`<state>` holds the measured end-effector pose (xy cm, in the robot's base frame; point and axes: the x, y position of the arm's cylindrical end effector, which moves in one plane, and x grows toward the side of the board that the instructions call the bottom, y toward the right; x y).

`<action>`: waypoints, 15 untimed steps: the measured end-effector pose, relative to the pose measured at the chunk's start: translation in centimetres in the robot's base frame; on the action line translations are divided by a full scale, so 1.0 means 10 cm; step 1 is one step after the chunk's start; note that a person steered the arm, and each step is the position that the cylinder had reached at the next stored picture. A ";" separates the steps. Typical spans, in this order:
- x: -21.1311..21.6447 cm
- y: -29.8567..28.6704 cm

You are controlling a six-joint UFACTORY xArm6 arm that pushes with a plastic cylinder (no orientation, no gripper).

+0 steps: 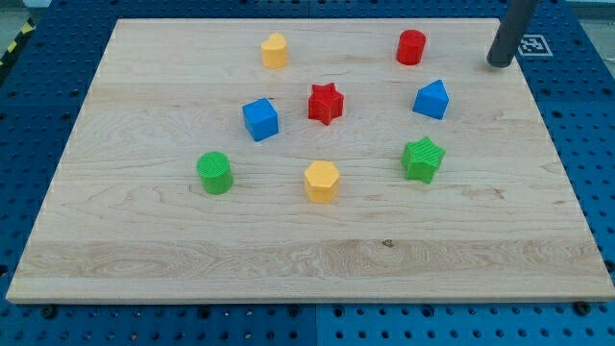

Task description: Push the red star to the top left of the cube

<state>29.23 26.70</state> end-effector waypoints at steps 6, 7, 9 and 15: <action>0.08 -0.68; 0.16 -1.18; 0.43 -1.70; 0.92 -2.32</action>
<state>38.46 3.50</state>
